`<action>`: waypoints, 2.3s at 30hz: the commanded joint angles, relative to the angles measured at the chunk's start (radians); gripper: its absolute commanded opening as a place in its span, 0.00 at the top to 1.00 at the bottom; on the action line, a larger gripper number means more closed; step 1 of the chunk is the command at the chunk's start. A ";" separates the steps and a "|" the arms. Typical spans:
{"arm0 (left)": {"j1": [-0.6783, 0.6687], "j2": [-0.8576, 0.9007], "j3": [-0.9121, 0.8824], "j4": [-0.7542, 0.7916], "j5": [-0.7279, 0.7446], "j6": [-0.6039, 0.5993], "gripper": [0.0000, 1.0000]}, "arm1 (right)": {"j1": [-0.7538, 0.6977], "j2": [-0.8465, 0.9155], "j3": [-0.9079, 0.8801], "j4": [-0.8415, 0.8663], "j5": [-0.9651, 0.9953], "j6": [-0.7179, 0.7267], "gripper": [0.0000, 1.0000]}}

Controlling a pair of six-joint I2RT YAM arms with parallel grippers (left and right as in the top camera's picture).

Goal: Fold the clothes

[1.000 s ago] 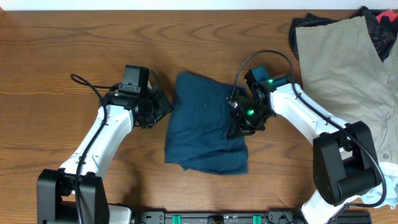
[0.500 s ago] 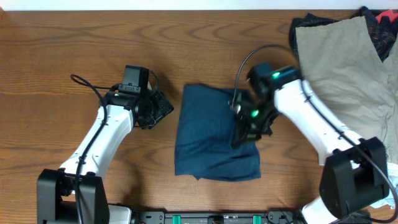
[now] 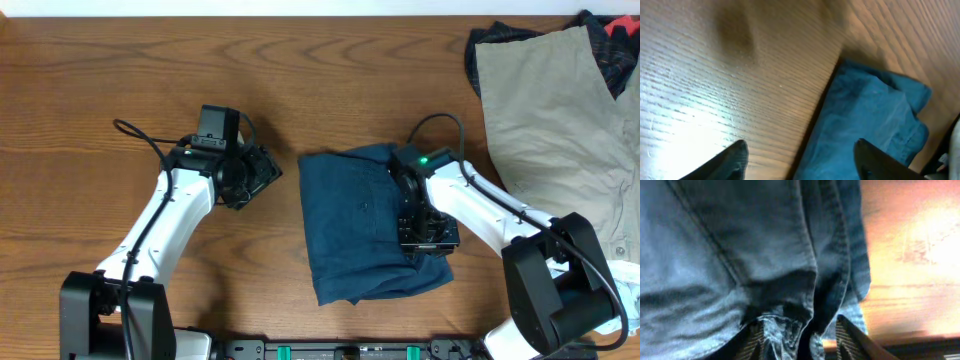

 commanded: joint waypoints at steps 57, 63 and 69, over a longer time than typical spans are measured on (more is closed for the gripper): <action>0.857 0.001 0.063 0.275 0.116 0.169 0.02 | -0.228 -0.007 0.196 -0.094 0.171 0.017 0.46; 0.783 0.000 0.063 0.262 0.235 0.200 0.02 | -0.228 -0.007 0.196 -0.080 0.166 0.014 0.46; 0.534 0.000 0.063 0.106 0.203 0.428 0.02 | -0.228 -0.007 0.195 -0.078 0.166 0.013 0.46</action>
